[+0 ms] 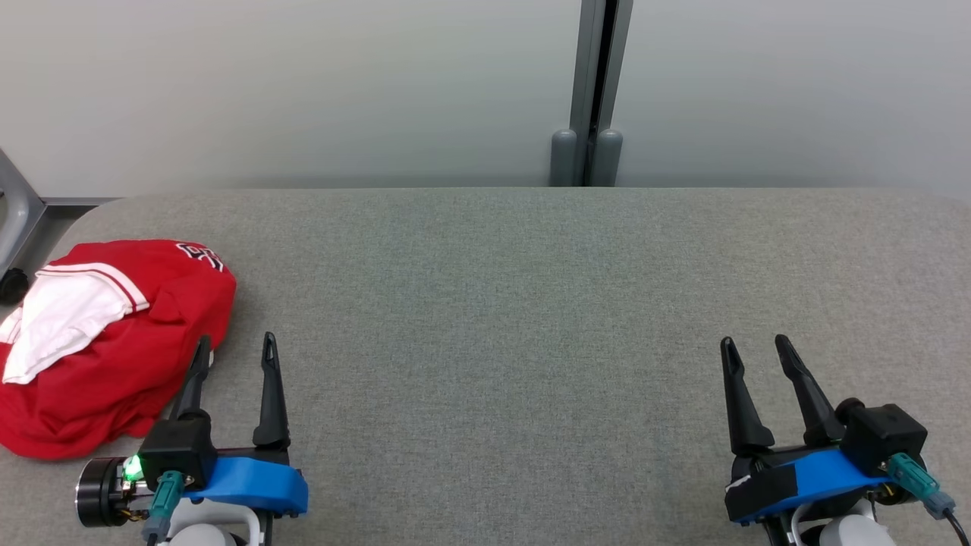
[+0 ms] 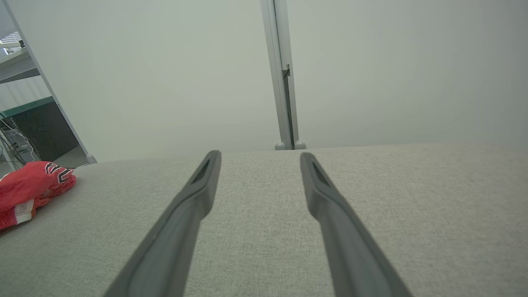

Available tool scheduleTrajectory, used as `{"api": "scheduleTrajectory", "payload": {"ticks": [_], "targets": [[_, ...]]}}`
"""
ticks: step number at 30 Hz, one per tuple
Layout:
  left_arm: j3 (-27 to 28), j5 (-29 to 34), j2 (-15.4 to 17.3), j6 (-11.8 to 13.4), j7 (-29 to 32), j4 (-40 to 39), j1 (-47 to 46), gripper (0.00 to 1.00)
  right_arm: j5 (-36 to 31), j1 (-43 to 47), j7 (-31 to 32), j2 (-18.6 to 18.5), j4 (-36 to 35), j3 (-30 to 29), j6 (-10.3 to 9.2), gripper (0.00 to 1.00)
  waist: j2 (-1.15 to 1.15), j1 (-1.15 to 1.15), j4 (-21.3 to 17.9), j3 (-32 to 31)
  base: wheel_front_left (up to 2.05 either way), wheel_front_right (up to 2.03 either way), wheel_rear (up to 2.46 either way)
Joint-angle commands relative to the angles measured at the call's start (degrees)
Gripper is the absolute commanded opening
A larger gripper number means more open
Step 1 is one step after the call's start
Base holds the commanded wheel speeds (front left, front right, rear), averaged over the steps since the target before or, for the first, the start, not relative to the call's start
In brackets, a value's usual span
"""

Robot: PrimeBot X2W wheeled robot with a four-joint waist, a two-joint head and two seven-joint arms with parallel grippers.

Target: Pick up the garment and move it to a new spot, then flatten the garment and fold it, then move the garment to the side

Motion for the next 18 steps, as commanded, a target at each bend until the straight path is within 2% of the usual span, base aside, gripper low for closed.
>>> {"api": "scheduleTrajectory", "payload": {"ticks": [1, 18], "targets": [[0.4, -0.1, 0.2, 0.2, -0.3, 0.1, -0.7, 1.00, -0.3, -0.2, -0.2, -0.4, 0.2, 0.0, 0.02, 1.00, 0.00, 0.00, 0.0, 0.0, 0.00, 0.00, 0.00], [1.3, -1.0, -0.1, 0.2, -0.3, 0.6, -1.4, 1.00, 0.2, -0.6, -0.2, -0.4, 1.0, 0.1, 0.02, 1.00, 0.00, 0.00, 0.3, 0.2, 0.00, 0.00, 0.00]]}}
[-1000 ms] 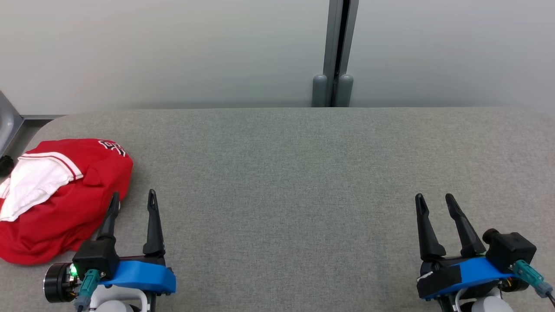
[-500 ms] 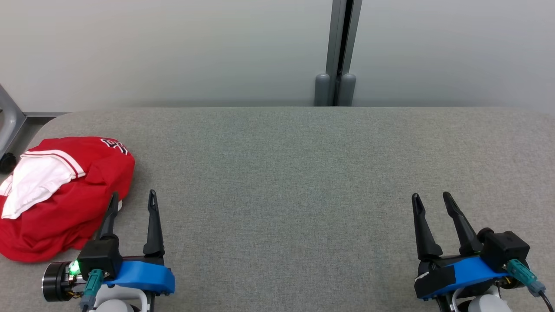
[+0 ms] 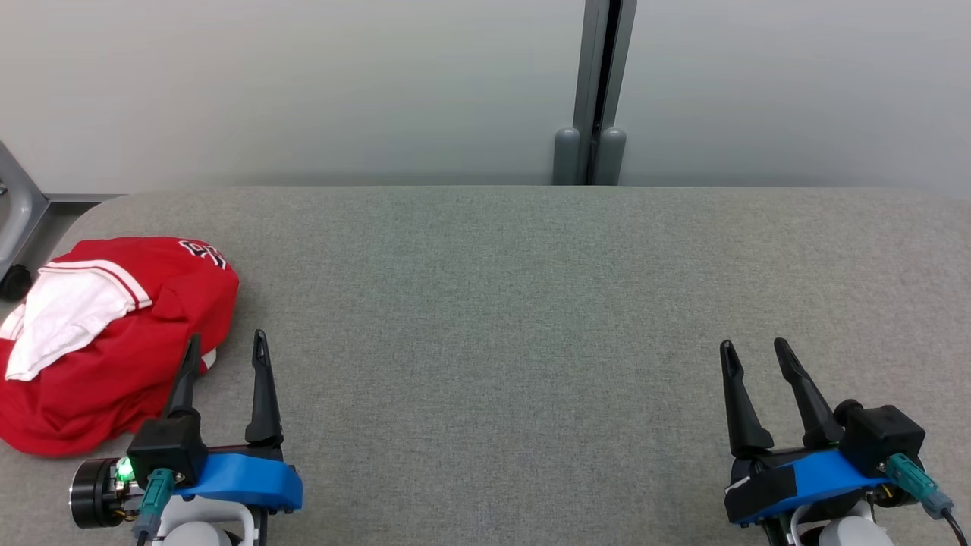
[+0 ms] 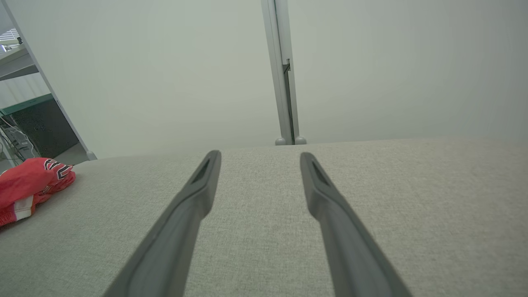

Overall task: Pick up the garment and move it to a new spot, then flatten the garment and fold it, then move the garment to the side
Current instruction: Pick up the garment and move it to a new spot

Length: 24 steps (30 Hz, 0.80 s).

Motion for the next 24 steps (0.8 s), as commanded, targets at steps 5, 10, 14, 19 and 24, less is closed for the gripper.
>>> {"api": "scheduleTrajectory", "payload": {"ticks": [5, 10, 14, 19, 24], "targets": [[0.5, -0.1, 0.2, 0.1, -0.3, 0.1, -1.0, 1.00, 0.2, -0.6, -0.2, -0.4, 0.2, 0.0, 0.02, 1.00, 0.00, 0.00, 0.4, 0.1, 0.00, 0.00, 0.00], [0.7, -0.1, 0.3, -0.1, -0.3, 0.1, -1.1, 1.00, 0.3, -0.6, -0.2, -0.3, 0.1, -0.1, 0.02, 1.00, 0.00, 0.00, 1.7, 0.3, 0.00, 0.00, 0.00], [0.8, 0.0, 0.2, -0.1, -0.3, 0.0, -1.3, 1.00, 0.3, -0.5, -0.2, -0.3, 0.2, -0.1, 0.02, 1.00, 0.00, 0.00, 3.1, 0.3, 0.00, 0.00, 0.00], [1.2, -0.1, 0.3, 0.0, -0.3, 0.3, -1.4, 1.00, 0.2, -0.1, -0.2, -0.3, 0.5, -0.2, 0.02, 1.00, 0.00, 0.00, 5.9, 0.2, 0.00, 0.00, 0.00], [1.7, -0.4, 0.5, 0.0, -0.3, 0.3, -1.7, 1.00, -0.2, -0.1, -0.2, -0.3, 0.6, -0.1, 0.02, 1.00, 0.00, 0.00, 9.2, 0.4, 0.00, 0.00, 0.00]]}}
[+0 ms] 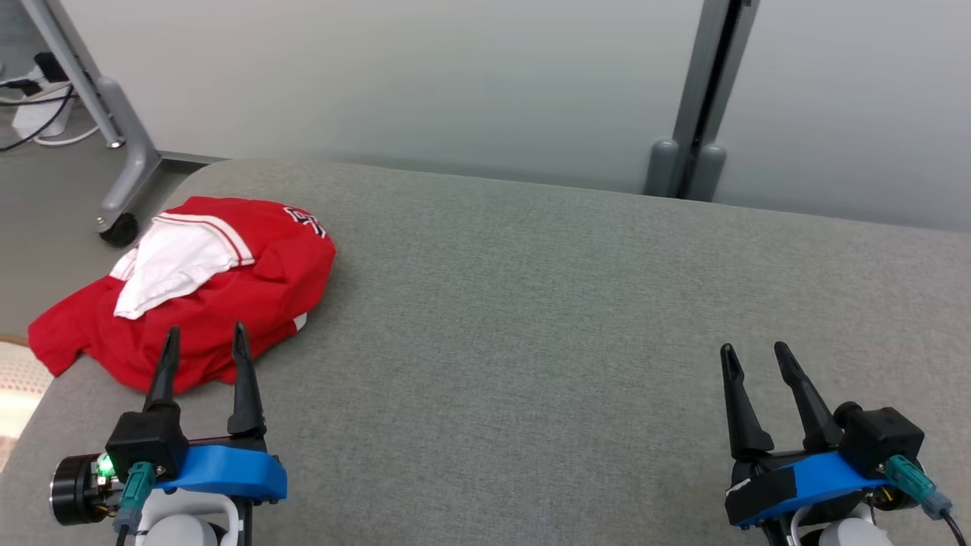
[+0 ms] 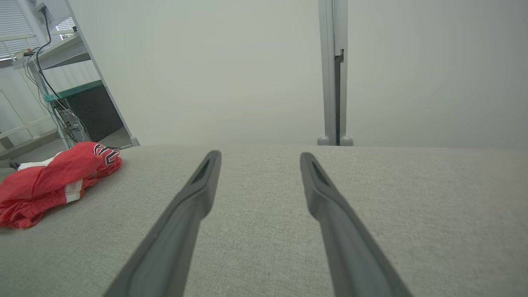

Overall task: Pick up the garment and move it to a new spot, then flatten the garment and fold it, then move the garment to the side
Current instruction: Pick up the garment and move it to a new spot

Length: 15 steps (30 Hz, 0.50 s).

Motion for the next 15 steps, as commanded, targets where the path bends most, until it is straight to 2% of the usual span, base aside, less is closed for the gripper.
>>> {"api": "scheduleTrajectory", "payload": {"ticks": [1, 15], "targets": [[0.1, -0.3, 0.4, -0.1, -0.3, 0.1, -0.7, 1.00, -0.3, -0.1, -0.2, -0.3, 0.1, 0.0, 0.02, 1.00, 0.00, 0.00, 0.9, 0.5, 0.00, 0.00, 0.00], [2.1, -0.5, 0.4, 0.2, -0.2, -1.2, 0.1, 1.00, -1.3, -0.9, -0.2, -0.3, -0.4, -0.2, 0.02, 1.00, 0.00, 0.00, 8.9, 2.1, 0.00, 0.00, 0.00]]}}
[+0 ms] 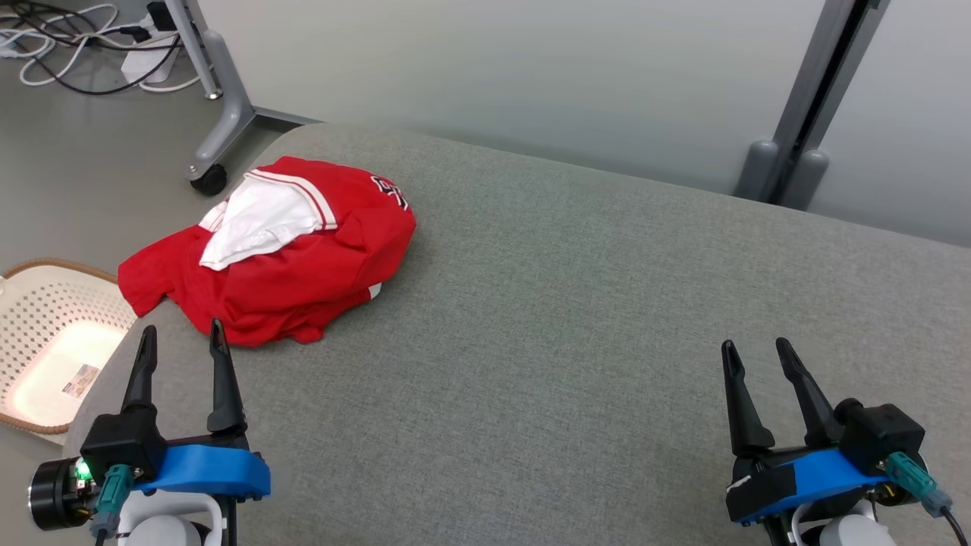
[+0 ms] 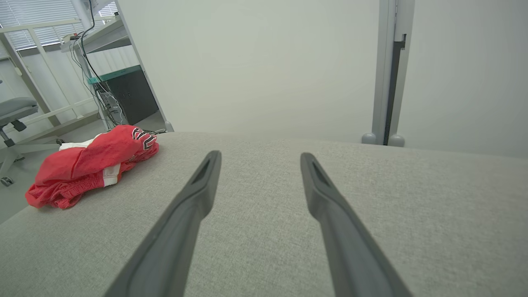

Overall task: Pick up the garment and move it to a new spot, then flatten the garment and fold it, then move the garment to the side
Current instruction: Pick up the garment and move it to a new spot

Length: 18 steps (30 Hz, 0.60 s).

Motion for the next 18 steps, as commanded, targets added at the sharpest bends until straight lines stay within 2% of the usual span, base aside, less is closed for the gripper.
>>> {"api": "scheduleTrajectory", "payload": {"ticks": [1, 9, 18], "targets": [[0.2, 0.0, 0.0, 0.2, -0.2, -0.3, -0.2, 1.00, -0.5, -0.8, -0.2, -0.3, -0.3, -0.1, 0.02, 1.00, 0.00, 0.00, 0.8, 0.7, 0.00, 0.00, 0.00], [1.5, -0.1, 0.1, 0.3, -0.2, -1.0, 0.1, 1.00, -0.6, -1.7, -0.2, -0.3, 0.1, 0.2, 0.02, 1.00, 0.00, 0.00, 1.7, 1.9, 0.00, 0.00, 0.00], [3.3, -0.6, 1.3, -0.4, -0.2, -1.3, -3.1, 1.00, -1.2, -3.1, -0.2, -0.3, 0.0, 0.3, 0.02, 1.00, 0.00, 0.00, -0.7, 3.5, 0.00, 0.00, 0.00]]}}
